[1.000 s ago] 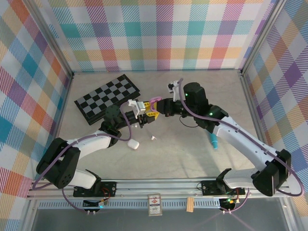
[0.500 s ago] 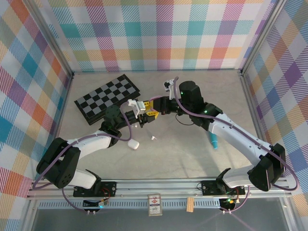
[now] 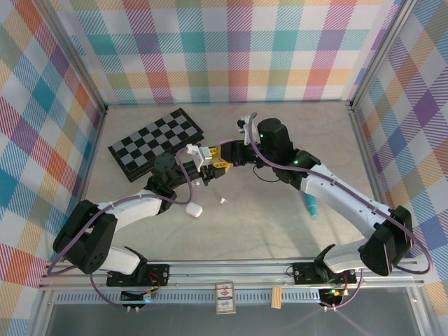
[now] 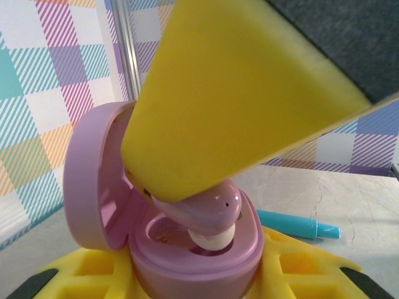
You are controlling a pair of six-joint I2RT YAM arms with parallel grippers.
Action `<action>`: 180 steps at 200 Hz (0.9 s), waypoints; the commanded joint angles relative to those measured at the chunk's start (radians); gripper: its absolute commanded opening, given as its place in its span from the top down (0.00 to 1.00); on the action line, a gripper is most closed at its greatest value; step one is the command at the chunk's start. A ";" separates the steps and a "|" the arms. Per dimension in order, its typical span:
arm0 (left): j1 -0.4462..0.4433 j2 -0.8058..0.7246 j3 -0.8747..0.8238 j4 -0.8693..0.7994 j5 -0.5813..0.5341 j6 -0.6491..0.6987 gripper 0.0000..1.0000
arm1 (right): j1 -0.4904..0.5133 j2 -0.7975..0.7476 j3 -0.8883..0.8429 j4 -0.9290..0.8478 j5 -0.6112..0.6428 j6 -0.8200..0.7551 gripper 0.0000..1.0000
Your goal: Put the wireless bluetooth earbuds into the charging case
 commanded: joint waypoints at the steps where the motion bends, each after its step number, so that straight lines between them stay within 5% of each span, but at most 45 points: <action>1: -0.012 -0.037 0.018 0.041 0.032 0.020 0.70 | 0.007 0.003 -0.010 -0.012 0.037 -0.011 0.77; 87: -0.012 -0.062 0.020 0.028 0.041 0.013 0.70 | 0.010 -0.018 -0.018 -0.053 0.072 -0.039 0.80; 180: -0.012 -0.062 0.031 0.013 0.048 0.016 0.70 | 0.012 -0.030 -0.007 -0.076 0.084 -0.054 0.69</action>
